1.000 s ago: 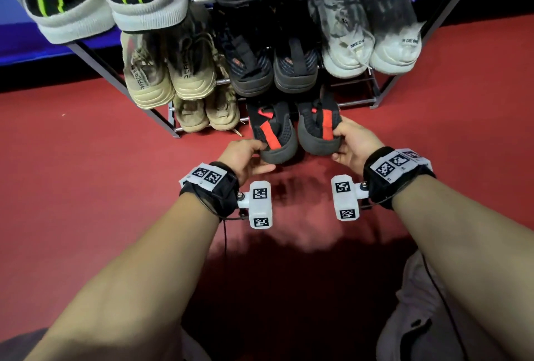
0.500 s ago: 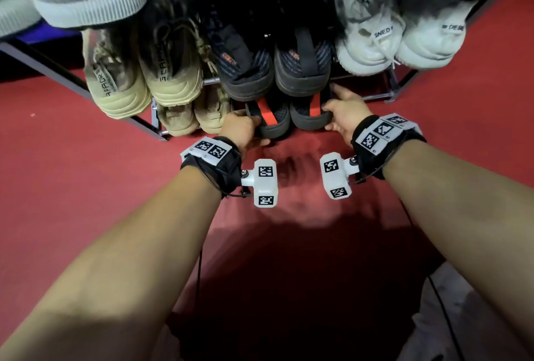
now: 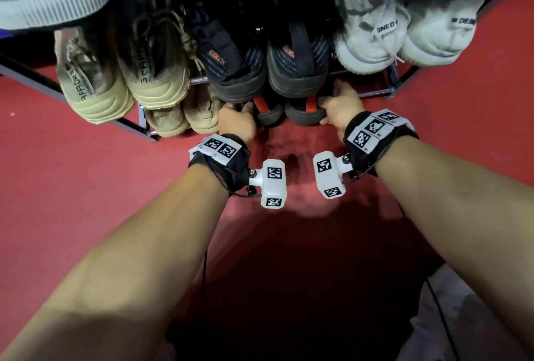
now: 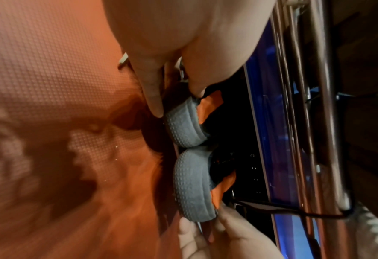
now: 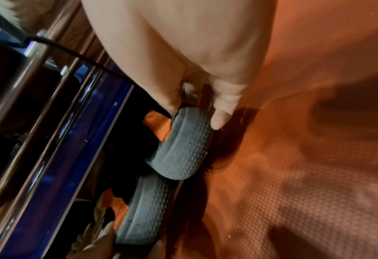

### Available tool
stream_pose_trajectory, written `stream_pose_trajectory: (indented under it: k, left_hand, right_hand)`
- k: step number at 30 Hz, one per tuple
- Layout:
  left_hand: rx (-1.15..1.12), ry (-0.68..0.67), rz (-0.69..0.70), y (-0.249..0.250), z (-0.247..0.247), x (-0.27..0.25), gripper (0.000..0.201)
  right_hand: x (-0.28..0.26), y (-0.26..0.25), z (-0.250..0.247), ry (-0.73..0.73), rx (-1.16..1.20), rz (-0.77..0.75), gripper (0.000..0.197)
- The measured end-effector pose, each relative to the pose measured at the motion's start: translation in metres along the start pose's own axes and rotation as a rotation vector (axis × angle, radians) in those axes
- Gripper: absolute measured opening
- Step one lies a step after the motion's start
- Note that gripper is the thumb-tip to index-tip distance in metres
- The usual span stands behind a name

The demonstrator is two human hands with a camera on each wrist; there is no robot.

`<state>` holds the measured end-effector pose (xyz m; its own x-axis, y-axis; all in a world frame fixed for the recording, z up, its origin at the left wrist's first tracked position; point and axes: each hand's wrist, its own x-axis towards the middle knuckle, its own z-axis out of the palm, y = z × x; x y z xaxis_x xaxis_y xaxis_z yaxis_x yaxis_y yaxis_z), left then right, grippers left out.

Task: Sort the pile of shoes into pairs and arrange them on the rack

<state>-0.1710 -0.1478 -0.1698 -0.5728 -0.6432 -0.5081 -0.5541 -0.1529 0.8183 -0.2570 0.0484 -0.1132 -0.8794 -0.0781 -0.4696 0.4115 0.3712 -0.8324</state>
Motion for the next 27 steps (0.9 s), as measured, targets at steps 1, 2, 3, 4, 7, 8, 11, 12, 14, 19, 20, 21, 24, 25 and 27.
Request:
stream_pose_trajectory:
  k: [1, 2, 3, 4, 7, 8, 11, 12, 14, 19, 20, 21, 24, 25, 27]
  left_hand:
    - [-0.002, 0.006, 0.003, 0.000, 0.001, 0.002, 0.044]
    - [-0.012, 0.006, 0.009, -0.002, 0.002, 0.005, 0.047]
    - [-0.010, 0.016, 0.020, -0.002, 0.003, 0.005, 0.051]
    - [-0.006, 0.022, 0.029, 0.003, 0.002, 0.000, 0.052]
    - [0.037, -0.012, 0.033, -0.004, 0.005, 0.005, 0.047]
    - [0.031, -0.016, 0.039, 0.000, 0.004, 0.000, 0.046]
    - [-0.016, -0.023, 0.060, -0.011, 0.005, 0.012, 0.045]
    - [-0.006, -0.029, 0.063, -0.013, 0.005, 0.013, 0.046]
    - [0.014, -0.033, 0.062, -0.006, 0.004, 0.001, 0.046]
    - [0.034, -0.060, 0.101, 0.009, -0.001, -0.025, 0.040]
    - [0.018, -0.068, 0.111, 0.014, -0.002, -0.034, 0.041]
    - [0.011, -0.079, 0.114, 0.014, -0.003, -0.038, 0.042]
    - [-0.016, -0.140, 0.162, 0.016, -0.005, -0.055, 0.046]
    - [-0.014, -0.149, 0.175, 0.017, -0.007, -0.062, 0.047]
    - [0.026, -0.163, 0.157, 0.016, -0.012, -0.076, 0.053]
  right_hand:
    - [0.001, 0.000, 0.003, 0.032, 0.012, -0.002, 0.048]
    - [0.003, 0.000, 0.005, 0.049, 0.020, -0.007, 0.050]
    - [0.003, -0.001, 0.007, 0.048, 0.026, -0.010, 0.053]
    - [0.002, -0.001, 0.009, 0.039, 0.028, -0.016, 0.054]
    - [0.000, 0.001, 0.011, 0.028, 0.000, -0.009, 0.052]
    - [-0.001, 0.003, 0.011, 0.033, -0.007, -0.002, 0.052]
    - [-0.003, 0.004, 0.009, 0.034, -0.022, 0.023, 0.053]
    - [-0.003, 0.004, 0.009, 0.027, -0.024, 0.023, 0.053]
    - [-0.007, 0.002, 0.007, 0.014, -0.035, 0.015, 0.051]
    - [-0.017, -0.001, 0.005, -0.041, -0.036, 0.004, 0.056]
    - [-0.019, -0.002, 0.005, -0.056, -0.040, 0.005, 0.058]
    - [-0.022, -0.002, 0.004, -0.069, -0.035, 0.005, 0.061]
    - [-0.035, -0.003, 0.004, -0.082, -0.012, 0.004, 0.068]
    - [-0.041, -0.001, 0.003, -0.084, -0.027, 0.004, 0.071]
    - [-0.050, 0.003, 0.003, -0.092, -0.047, 0.018, 0.074]
